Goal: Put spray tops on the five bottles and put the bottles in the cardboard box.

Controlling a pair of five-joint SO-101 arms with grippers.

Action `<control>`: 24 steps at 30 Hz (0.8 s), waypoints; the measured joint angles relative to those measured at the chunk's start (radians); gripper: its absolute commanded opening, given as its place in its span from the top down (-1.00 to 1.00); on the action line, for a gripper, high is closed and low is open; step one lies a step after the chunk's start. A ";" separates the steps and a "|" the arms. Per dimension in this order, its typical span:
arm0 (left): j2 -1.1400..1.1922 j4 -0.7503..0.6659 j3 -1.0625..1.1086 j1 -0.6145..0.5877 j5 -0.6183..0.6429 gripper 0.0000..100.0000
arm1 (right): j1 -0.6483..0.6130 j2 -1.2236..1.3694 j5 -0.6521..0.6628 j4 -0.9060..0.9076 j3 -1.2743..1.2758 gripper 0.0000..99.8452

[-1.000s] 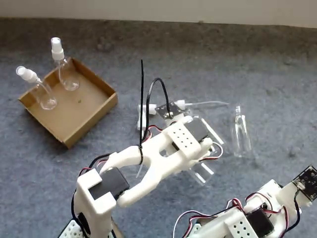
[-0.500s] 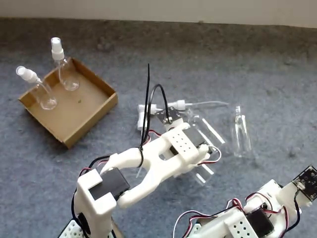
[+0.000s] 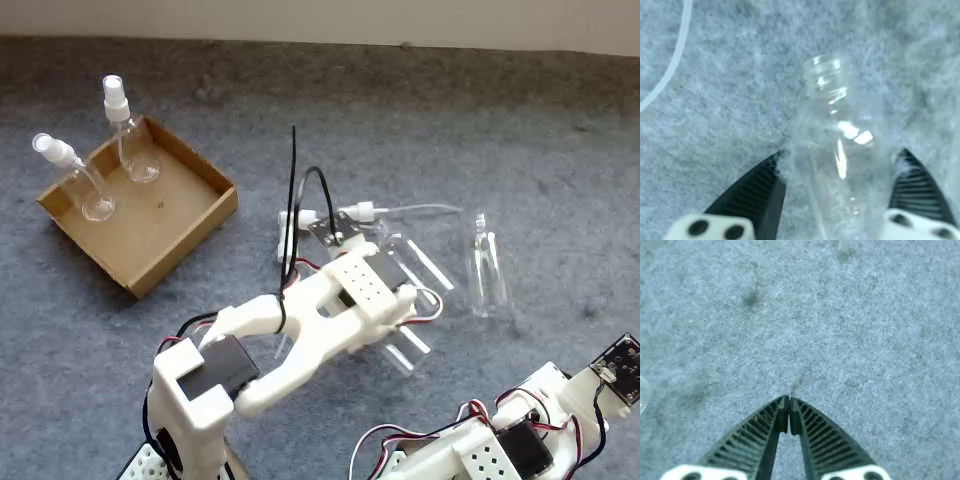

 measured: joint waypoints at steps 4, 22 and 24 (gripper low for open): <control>0.000 0.000 0.000 -0.058 0.000 0.81 | 0.000 0.000 0.000 0.000 0.000 0.99; 0.000 0.028 -0.005 -0.071 0.000 0.72 | 0.000 0.000 0.000 0.000 0.000 0.99; 0.000 0.071 -0.026 -0.071 0.000 0.72 | 0.000 0.000 0.000 0.000 0.000 0.99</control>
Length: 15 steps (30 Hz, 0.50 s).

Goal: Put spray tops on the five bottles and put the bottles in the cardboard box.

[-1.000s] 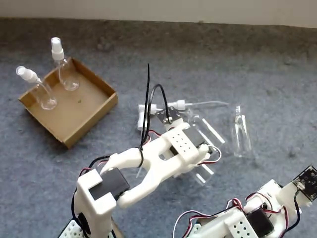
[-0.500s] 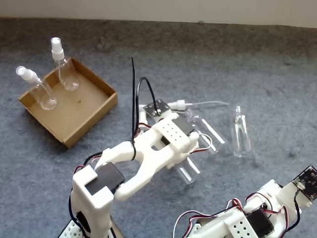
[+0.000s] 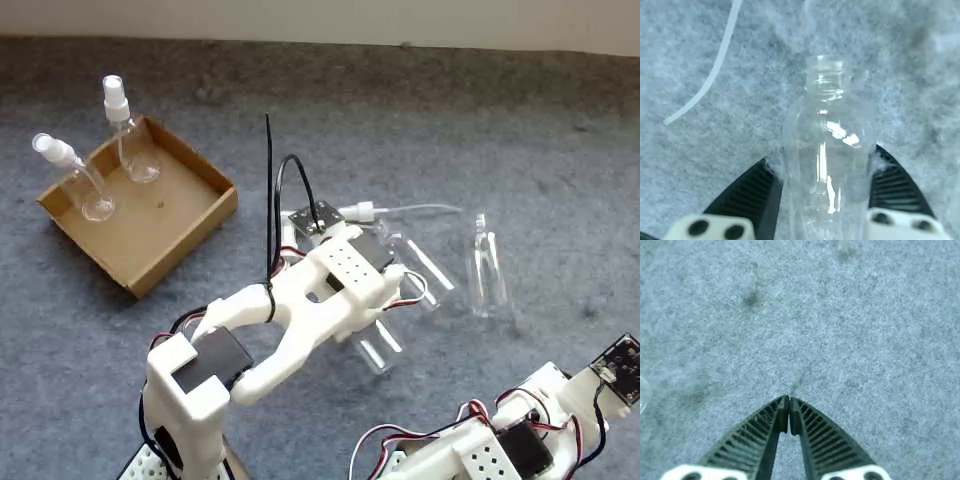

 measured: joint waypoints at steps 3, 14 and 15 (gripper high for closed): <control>0.000 0.058 -0.041 0.000 0.000 0.72 | 0.000 0.000 0.000 0.000 0.000 0.99; 0.000 0.150 -0.155 -0.147 -0.163 0.72 | 0.000 0.000 0.000 0.000 0.000 0.99; 0.000 0.181 -0.183 -0.150 -0.216 0.72 | 0.000 0.000 0.000 0.000 0.000 0.99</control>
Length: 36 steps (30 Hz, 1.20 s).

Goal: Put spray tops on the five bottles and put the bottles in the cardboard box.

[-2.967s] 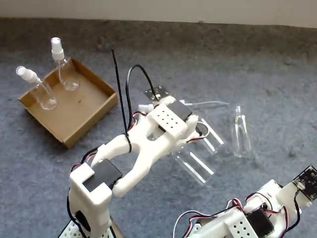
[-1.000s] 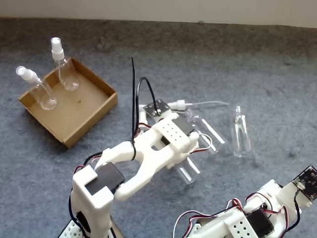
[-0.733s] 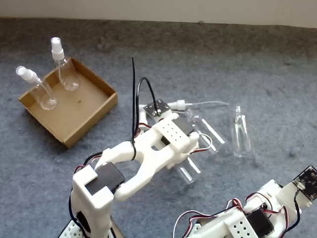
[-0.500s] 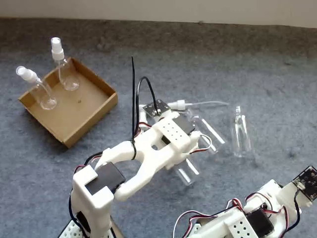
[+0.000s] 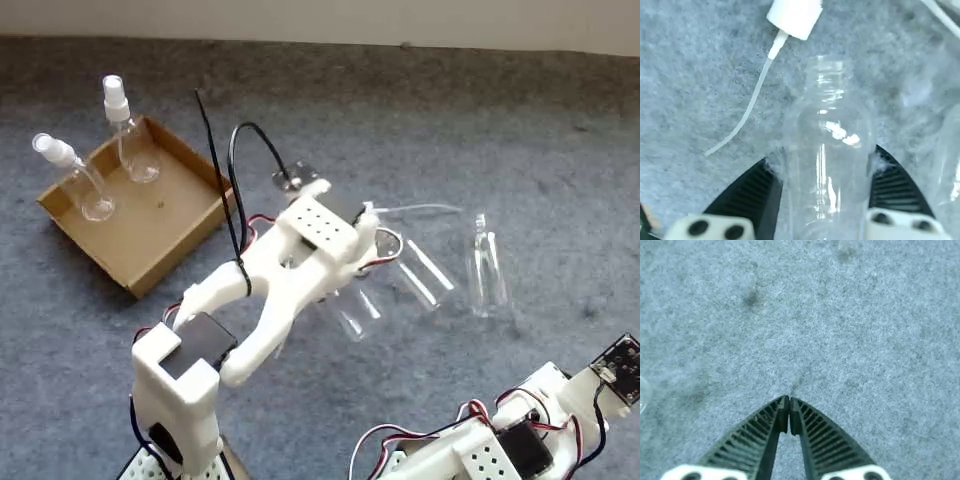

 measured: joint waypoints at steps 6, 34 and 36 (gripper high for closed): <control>0.000 0.196 -0.141 0.006 -0.370 0.72 | 0.000 0.000 0.000 0.000 0.000 0.99; -0.161 0.310 -0.138 -0.094 -1.272 0.72 | -0.657 0.000 0.000 0.000 0.000 0.99; -0.241 0.313 -0.084 -0.095 -1.295 0.72 | -0.706 0.000 0.002 0.000 0.000 0.99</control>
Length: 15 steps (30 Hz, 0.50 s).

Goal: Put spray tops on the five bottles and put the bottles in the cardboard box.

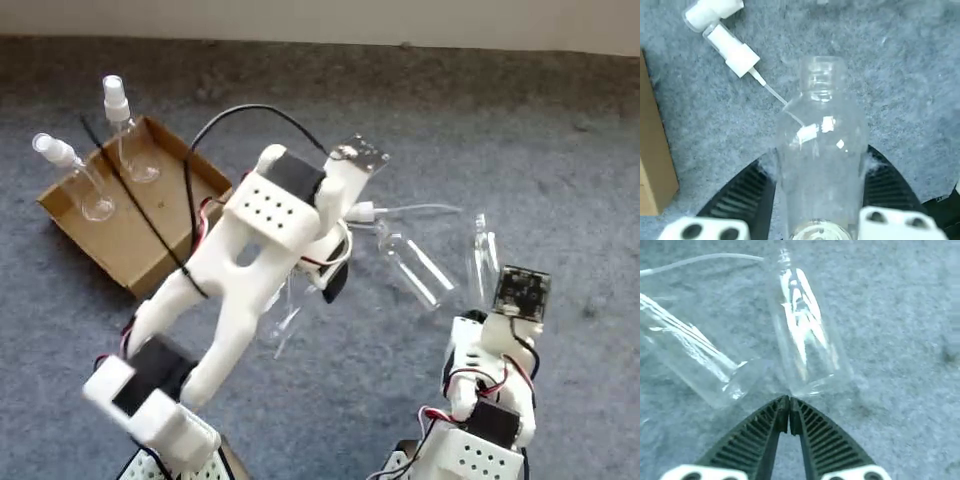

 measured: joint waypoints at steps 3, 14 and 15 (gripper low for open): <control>-0.103 0.000 0.106 0.000 -0.009 0.71 | -0.077 0.000 0.000 0.000 0.000 0.99; -0.284 0.000 0.377 -0.169 -0.190 0.72 | -0.304 0.000 0.000 0.000 0.000 0.99; -0.284 0.000 0.377 -0.199 -0.262 0.72 | -0.310 0.000 0.000 -0.011 0.000 0.99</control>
